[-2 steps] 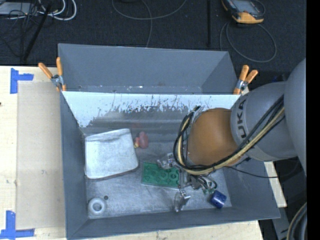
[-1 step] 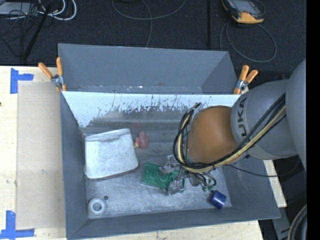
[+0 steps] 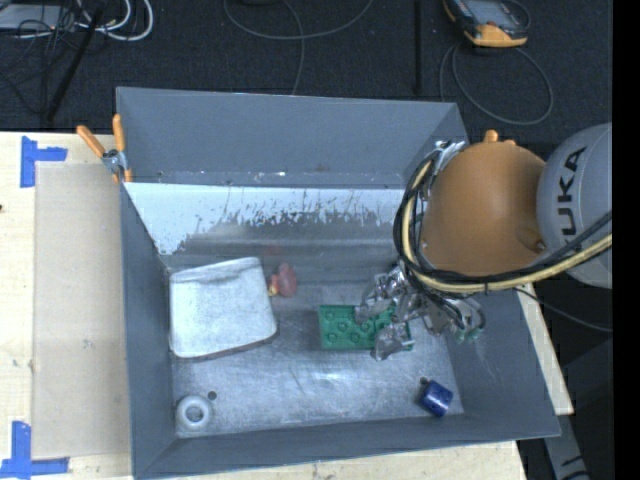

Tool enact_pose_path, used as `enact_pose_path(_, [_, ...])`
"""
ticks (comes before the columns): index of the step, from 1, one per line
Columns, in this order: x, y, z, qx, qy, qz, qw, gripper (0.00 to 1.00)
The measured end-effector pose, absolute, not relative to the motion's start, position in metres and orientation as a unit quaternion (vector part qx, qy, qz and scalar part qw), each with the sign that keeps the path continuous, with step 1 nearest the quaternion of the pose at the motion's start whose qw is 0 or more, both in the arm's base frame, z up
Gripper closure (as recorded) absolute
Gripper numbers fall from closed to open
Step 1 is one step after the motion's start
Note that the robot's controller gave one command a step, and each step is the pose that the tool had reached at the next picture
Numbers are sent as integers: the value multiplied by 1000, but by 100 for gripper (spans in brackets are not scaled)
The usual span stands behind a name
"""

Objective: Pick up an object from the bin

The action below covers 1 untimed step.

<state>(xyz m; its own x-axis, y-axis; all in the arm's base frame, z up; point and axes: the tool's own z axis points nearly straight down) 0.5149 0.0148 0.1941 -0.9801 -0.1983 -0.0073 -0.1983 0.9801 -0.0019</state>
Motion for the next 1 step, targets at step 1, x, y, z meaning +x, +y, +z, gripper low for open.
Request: enact_pose_path(1, [517, 16, 294, -102, 995, 0, 5, 100])
